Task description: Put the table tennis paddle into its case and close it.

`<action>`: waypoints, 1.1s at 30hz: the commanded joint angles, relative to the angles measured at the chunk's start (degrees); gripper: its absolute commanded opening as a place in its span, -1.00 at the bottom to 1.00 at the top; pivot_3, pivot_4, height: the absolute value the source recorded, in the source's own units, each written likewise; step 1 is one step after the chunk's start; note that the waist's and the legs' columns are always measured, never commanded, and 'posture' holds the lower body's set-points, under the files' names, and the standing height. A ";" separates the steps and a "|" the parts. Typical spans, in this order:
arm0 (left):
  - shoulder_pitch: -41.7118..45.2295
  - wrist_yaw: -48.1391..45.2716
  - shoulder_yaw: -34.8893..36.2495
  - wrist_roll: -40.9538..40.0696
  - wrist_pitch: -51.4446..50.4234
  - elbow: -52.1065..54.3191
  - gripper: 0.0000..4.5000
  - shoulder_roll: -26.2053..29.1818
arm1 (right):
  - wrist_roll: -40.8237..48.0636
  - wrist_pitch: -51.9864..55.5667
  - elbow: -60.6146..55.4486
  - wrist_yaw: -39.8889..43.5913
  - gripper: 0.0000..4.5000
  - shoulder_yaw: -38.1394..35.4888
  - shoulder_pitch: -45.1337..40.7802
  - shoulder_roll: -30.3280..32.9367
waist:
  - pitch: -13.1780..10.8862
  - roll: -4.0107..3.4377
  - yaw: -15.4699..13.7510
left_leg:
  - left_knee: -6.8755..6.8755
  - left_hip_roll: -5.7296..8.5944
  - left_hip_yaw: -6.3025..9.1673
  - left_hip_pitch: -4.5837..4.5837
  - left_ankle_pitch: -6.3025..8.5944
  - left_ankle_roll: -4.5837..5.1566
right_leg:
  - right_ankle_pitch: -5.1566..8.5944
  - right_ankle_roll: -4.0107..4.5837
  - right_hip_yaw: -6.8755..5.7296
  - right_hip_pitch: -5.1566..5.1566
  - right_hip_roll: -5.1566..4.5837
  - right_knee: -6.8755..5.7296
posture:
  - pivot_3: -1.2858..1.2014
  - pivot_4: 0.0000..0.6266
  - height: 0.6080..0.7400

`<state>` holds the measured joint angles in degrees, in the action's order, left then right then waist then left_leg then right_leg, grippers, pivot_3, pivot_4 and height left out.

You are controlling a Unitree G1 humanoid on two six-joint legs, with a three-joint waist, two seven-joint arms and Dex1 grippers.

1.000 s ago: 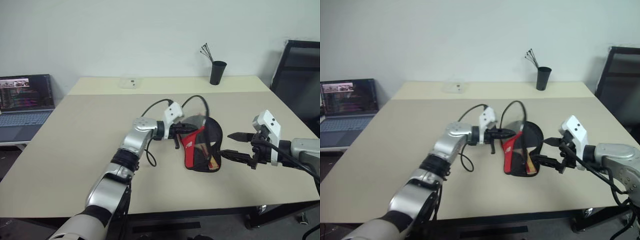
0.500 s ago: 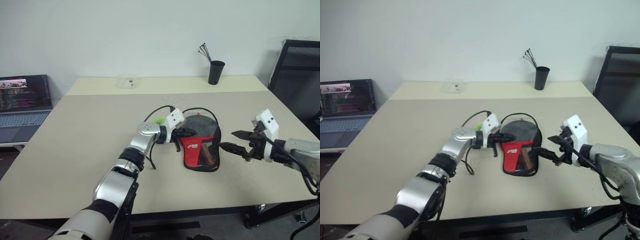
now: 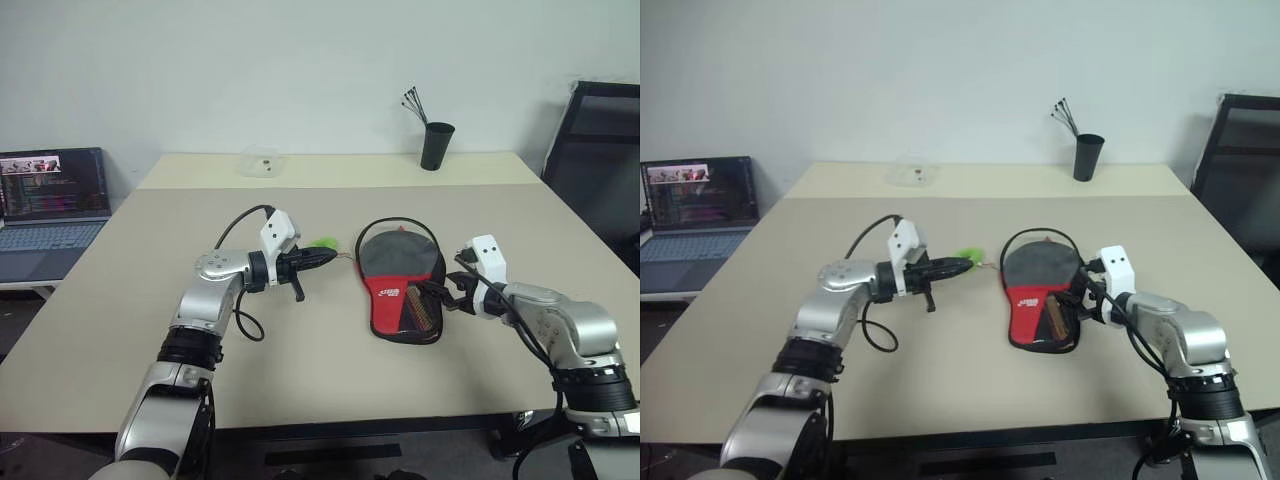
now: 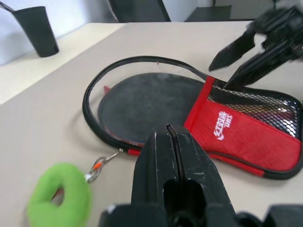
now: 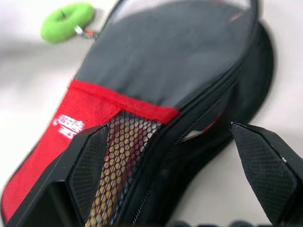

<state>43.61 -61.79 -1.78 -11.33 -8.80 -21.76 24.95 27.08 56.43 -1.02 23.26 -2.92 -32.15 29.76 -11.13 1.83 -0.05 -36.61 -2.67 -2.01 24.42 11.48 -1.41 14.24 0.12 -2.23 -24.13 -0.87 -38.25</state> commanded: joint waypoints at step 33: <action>0.55 2.92 0.81 -2.31 -3.33 7.07 -1.00 2.93 | -5.77 -0.64 9.46 0.16 0.75 -0.05 -1.72 -6.51 | 0.01 0.01 0.46 | -0.32 -0.02 -0.06 -0.31 0.00 0.01 | 0.00 -0.02 0.13 0.03 0.05 -0.63 | 0.03 -0.52 1.00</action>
<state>42.85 -58.95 -1.87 -12.83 -12.55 -16.94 26.93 20.98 54.63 7.67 22.73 -3.37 -33.55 23.94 -11.12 1.84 0.41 -36.93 -2.70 -2.06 24.11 11.47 -1.40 14.23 0.10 -2.10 -24.09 -0.81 -38.88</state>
